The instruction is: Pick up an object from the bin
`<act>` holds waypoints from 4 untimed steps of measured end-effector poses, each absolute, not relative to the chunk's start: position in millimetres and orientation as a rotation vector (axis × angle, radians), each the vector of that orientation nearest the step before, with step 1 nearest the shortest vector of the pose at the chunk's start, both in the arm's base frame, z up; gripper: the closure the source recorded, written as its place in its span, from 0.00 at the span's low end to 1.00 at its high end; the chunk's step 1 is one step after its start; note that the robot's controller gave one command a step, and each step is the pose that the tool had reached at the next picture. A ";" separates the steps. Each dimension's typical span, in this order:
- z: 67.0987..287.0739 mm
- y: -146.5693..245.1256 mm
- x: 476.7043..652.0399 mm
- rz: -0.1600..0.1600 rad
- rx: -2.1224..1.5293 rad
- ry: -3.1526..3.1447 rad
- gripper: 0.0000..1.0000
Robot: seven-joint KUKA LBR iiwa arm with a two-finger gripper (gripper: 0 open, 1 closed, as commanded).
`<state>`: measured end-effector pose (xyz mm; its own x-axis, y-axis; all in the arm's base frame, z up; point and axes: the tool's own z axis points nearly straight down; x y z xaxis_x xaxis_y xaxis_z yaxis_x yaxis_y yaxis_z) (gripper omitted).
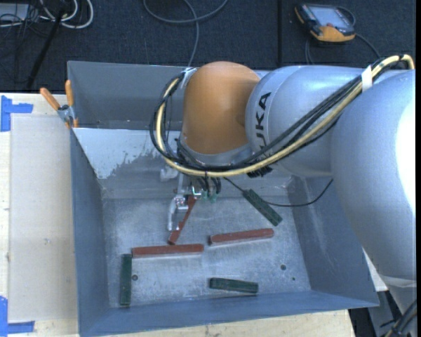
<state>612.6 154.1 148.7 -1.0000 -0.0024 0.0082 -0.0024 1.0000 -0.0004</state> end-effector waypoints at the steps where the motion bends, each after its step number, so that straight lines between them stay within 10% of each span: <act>1: 153.2 153.7 614.5 -0.001 0.000 -3.141 0.00; 2: 76.7 126.9 562.1 -0.008 0.115 -3.159 1.00; 4: 114.6 126.0 550.6 0.001 0.115 -3.132 1.00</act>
Offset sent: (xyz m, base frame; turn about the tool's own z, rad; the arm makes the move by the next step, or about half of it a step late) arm -0.0569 -0.0287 -0.0787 -0.0733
